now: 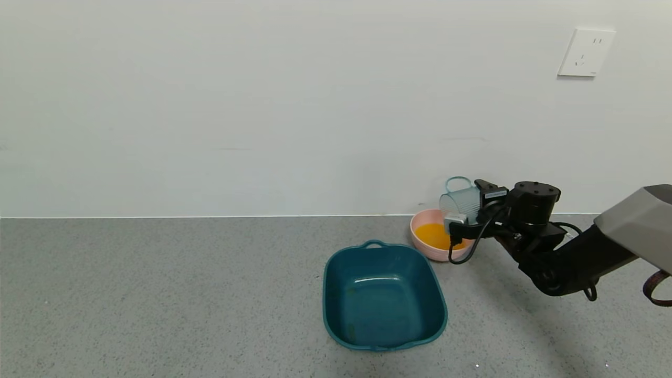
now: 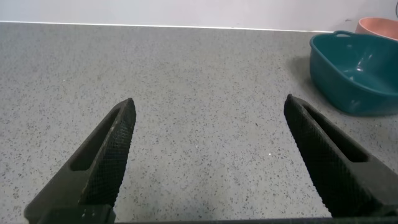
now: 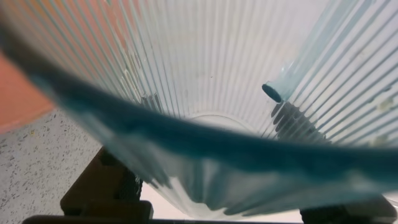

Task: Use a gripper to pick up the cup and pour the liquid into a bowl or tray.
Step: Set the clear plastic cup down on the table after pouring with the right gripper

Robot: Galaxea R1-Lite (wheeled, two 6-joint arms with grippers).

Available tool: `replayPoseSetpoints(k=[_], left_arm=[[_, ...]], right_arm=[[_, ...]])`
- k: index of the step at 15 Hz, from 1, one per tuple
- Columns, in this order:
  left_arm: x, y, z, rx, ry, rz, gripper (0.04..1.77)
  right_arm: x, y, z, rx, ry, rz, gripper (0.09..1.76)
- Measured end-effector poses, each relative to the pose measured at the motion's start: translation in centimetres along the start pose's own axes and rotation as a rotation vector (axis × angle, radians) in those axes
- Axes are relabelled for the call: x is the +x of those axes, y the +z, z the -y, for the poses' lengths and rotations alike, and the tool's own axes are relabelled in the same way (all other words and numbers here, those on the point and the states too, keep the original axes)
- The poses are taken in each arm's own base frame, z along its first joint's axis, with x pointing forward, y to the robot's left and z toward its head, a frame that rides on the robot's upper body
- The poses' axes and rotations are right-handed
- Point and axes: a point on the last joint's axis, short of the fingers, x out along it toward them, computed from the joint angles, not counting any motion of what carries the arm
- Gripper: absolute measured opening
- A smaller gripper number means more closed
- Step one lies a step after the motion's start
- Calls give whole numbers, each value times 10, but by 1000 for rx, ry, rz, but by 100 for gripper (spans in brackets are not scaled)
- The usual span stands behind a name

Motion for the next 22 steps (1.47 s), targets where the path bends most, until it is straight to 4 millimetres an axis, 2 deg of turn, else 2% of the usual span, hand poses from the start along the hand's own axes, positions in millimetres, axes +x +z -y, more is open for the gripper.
replayPoseSetpoints(k=[7,14,22], left_arm=[[0,0,0,0,0,0,172],[0,0,0,0,0,0,172],[0,0,0,0,0,0,172]], right_arm=[[0,-3,1,38,-19,-12,134],[-4,-3,-5,362,-10,-46,134],[-11,-23,4,731,-69,-123,134]])
